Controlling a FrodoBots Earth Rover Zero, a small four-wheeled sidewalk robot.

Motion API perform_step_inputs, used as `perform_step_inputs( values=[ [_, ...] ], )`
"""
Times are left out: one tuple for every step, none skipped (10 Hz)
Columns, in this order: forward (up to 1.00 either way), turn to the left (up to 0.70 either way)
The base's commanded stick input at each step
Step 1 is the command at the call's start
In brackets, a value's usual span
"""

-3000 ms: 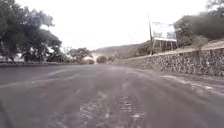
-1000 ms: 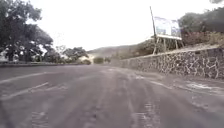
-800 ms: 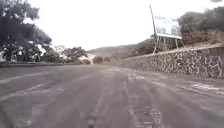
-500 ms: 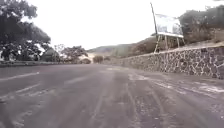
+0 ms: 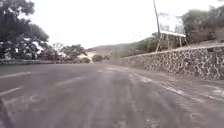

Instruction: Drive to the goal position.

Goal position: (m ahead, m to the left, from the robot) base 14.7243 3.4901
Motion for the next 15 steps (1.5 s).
perform_step_inputs(
  values=[
    [1.00, 0.03],
    [1.00, 0.03],
    [1.00, 0.26],
    [1.00, 0.33],
    [1.00, 0.39],
    [1.00, 0.00],
    [1.00, 0.00],
    [1.00, 0.00],
    [1.00, 0.00],
    [1.00, 0.00],
    [1.00, 0.00],
    [1.00, 0.00],
    [1.00, 0.00],
    [1.00, 0.00],
    [1.00, 0.00]
  ],
)
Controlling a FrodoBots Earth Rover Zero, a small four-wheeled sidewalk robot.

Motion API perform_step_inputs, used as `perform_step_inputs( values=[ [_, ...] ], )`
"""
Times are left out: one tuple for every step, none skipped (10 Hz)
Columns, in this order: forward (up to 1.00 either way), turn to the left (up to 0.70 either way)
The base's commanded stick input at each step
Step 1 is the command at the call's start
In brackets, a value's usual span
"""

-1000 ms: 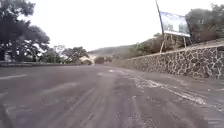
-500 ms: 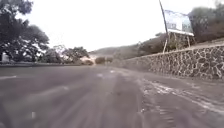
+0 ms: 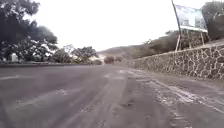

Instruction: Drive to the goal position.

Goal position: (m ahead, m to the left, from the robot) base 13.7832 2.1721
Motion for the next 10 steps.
perform_step_inputs(
  values=[
    [1.00, 0.00],
    [1.00, 0.00],
    [1.00, 0.00],
    [1.00, 0.00],
    [1.00, 0.00],
    [1.00, 0.00],
    [1.00, 0.00],
    [1.00, 0.00],
    [1.00, 0.00],
    [1.00, 0.00]
  ],
)
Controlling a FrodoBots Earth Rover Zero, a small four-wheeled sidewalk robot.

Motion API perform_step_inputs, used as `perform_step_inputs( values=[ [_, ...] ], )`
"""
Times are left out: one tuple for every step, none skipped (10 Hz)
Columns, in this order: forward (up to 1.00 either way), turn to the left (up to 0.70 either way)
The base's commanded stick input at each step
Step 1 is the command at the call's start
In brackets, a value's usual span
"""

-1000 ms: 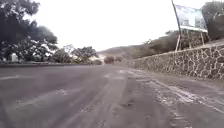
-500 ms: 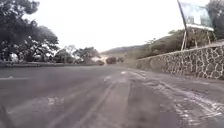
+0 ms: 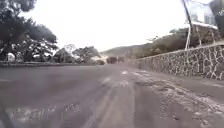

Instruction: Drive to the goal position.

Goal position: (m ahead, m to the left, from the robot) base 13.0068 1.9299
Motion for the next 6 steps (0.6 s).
perform_step_inputs(
  values=[
    [1.00, 0.00],
    [1.00, 0.00],
    [1.00, 0.00],
    [1.00, 0.00],
    [1.00, 0.00],
    [1.00, 0.00]
  ],
)
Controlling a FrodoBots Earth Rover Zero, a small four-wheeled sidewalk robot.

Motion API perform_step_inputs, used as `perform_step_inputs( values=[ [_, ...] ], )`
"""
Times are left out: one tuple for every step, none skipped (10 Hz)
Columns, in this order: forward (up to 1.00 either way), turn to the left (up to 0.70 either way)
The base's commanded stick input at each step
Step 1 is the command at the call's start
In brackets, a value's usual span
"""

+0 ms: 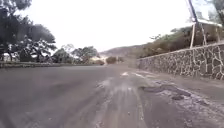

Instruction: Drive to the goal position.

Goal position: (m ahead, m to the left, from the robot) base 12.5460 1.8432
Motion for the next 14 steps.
perform_step_inputs(
  values=[
    [1.00, 0.00],
    [1.00, 0.00],
    [1.00, 0.00],
    [1.00, 0.00],
    [1.00, 0.00],
    [1.00, 0.00],
    [1.00, 0.00],
    [1.00, 0.00],
    [1.00, 0.00],
    [1.00, 0.00],
    [1.00, 0.00],
    [1.00, 0.00],
    [1.00, 0.00],
    [1.00, 0.00]
  ],
)
